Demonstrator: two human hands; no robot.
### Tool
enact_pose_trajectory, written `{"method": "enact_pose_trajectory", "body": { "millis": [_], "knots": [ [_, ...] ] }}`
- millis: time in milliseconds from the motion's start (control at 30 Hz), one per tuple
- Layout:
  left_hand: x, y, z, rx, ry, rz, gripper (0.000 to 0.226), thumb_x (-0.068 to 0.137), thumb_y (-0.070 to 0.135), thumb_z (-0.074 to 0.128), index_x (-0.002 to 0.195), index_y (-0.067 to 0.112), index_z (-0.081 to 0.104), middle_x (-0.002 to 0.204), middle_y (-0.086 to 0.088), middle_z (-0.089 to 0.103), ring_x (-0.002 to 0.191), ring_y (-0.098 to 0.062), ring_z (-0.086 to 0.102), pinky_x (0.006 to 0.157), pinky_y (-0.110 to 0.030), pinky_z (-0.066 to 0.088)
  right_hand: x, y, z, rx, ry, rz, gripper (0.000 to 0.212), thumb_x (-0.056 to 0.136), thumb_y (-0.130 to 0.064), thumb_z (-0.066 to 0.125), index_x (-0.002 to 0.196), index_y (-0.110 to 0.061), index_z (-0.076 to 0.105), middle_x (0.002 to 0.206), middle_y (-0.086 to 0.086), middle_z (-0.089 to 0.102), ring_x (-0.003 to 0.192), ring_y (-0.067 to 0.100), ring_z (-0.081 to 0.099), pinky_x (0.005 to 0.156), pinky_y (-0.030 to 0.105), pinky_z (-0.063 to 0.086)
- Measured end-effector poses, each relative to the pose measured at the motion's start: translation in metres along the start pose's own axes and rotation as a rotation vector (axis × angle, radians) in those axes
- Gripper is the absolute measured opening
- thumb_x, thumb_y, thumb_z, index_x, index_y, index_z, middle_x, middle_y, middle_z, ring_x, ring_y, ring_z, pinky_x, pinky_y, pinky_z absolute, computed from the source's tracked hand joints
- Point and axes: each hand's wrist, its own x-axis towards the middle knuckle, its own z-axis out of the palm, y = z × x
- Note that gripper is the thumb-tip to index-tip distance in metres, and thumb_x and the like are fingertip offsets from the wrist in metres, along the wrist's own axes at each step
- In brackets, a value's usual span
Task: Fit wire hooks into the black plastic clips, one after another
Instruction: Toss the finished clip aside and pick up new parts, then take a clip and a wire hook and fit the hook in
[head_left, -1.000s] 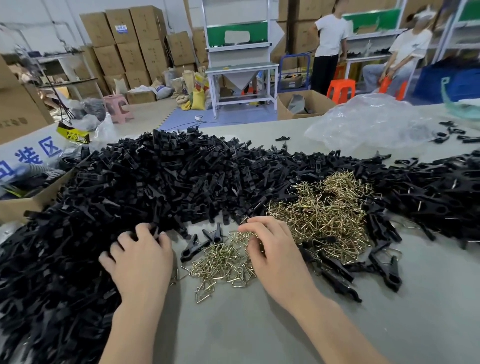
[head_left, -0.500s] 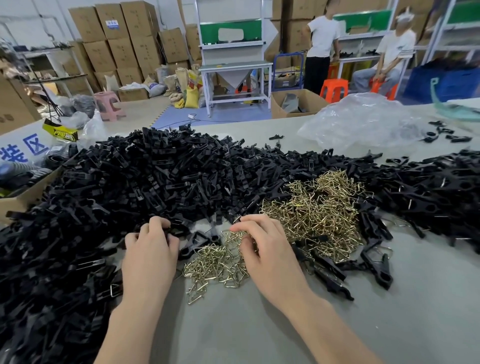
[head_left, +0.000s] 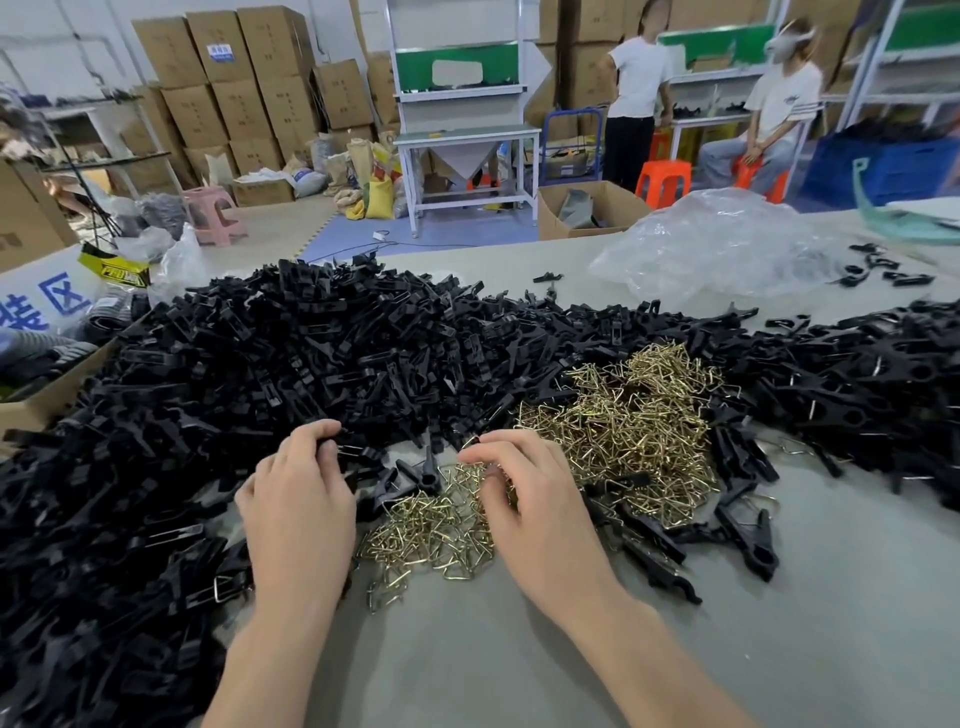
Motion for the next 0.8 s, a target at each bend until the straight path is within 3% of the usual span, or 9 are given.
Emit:
{"method": "enact_pose_trajectory", "body": {
  "millis": [100, 233, 333, 400, 467, 533, 667, 800],
  "knots": [
    [0.0, 0.008, -0.006, -0.117, 0.09, 0.004, 0.022, 0.103, 0.017, 0.046, 0.12, 0.019, 0.06, 0.096, 0.002, 0.067, 0.105, -0.022, 0.05, 0.086, -0.049, 0.046, 0.001, -0.001, -0.001, 0.023, 0.017, 0.011, 0.032, 0.097, -0.006, 0.055, 0.115, -0.028, 0.068, 0.119, -0.017, 0.056, 0.118, 0.004, 0.047, 0.1, 0.007, 0.031],
    [-0.002, 0.01, -0.003, -0.107, 0.117, 0.011, 0.022, 0.104, 0.026, 0.043, 0.122, 0.024, 0.056, 0.094, 0.006, 0.064, 0.092, -0.019, 0.055, 0.067, -0.039, 0.044, 0.002, -0.003, -0.004, 0.067, 0.027, 0.051, 0.033, 0.098, -0.006, 0.053, 0.117, -0.028, 0.068, 0.118, -0.018, 0.058, 0.117, 0.004, 0.047, 0.097, 0.007, 0.032],
    [0.0, 0.004, 0.0, -0.028, 0.096, -0.033, 0.026, 0.106, 0.03, 0.038, 0.124, 0.019, 0.054, 0.093, -0.002, 0.067, 0.083, -0.026, 0.06, 0.069, -0.043, 0.047, 0.002, -0.004, -0.005, 0.081, 0.027, 0.06, 0.031, 0.098, -0.007, 0.053, 0.117, -0.028, 0.067, 0.117, -0.02, 0.058, 0.117, 0.004, 0.047, 0.096, 0.008, 0.033],
    [0.001, 0.0, 0.0, -0.038, 0.089, -0.041, 0.028, 0.106, 0.028, 0.038, 0.125, 0.015, 0.055, 0.095, -0.005, 0.067, 0.087, -0.026, 0.059, 0.077, -0.047, 0.048, 0.002, -0.005, -0.006, 0.086, 0.02, 0.063, 0.03, 0.099, -0.008, 0.053, 0.117, -0.029, 0.067, 0.116, -0.021, 0.057, 0.118, 0.004, 0.047, 0.096, 0.01, 0.035],
    [0.002, 0.001, 0.0, -0.11, 0.077, -0.051, 0.026, 0.106, 0.022, 0.04, 0.125, 0.013, 0.056, 0.107, -0.006, 0.064, 0.098, -0.026, 0.058, 0.081, -0.04, 0.046, 0.002, -0.005, -0.007, 0.089, 0.023, 0.068, 0.03, 0.1, -0.009, 0.052, 0.117, -0.029, 0.067, 0.116, -0.022, 0.057, 0.118, 0.004, 0.047, 0.096, 0.012, 0.036],
    [0.001, 0.001, 0.0, -0.173, 0.059, -0.049, 0.024, 0.106, 0.02, 0.042, 0.124, 0.015, 0.057, 0.11, -0.004, 0.063, 0.096, -0.023, 0.058, 0.08, -0.036, 0.044, 0.003, -0.005, -0.007, 0.095, 0.026, 0.075, 0.03, 0.1, -0.009, 0.052, 0.117, -0.028, 0.067, 0.115, -0.022, 0.057, 0.117, 0.004, 0.047, 0.095, 0.012, 0.036],
    [-0.001, 0.015, 0.001, -0.454, 0.017, -0.116, 0.018, 0.104, 0.024, 0.05, 0.111, 0.036, 0.061, 0.088, 0.004, 0.069, 0.065, -0.008, 0.058, 0.06, -0.027, 0.049, 0.003, -0.005, -0.007, 0.199, 0.025, 0.128, 0.03, 0.101, -0.013, 0.051, 0.117, -0.034, 0.066, 0.114, -0.026, 0.058, 0.114, 0.003, 0.052, 0.092, 0.014, 0.041],
    [-0.016, 0.047, 0.009, -0.888, -0.083, -0.222, 0.021, 0.1, 0.011, 0.058, 0.103, 0.029, 0.068, 0.099, 0.009, 0.075, 0.083, -0.004, 0.071, 0.067, -0.019, 0.056, 0.006, -0.009, -0.004, 0.56, -0.118, 0.263, 0.025, 0.1, -0.03, 0.061, 0.121, -0.042, 0.064, 0.112, -0.022, 0.069, 0.104, 0.001, 0.065, 0.088, 0.016, 0.049]
  ]
}}
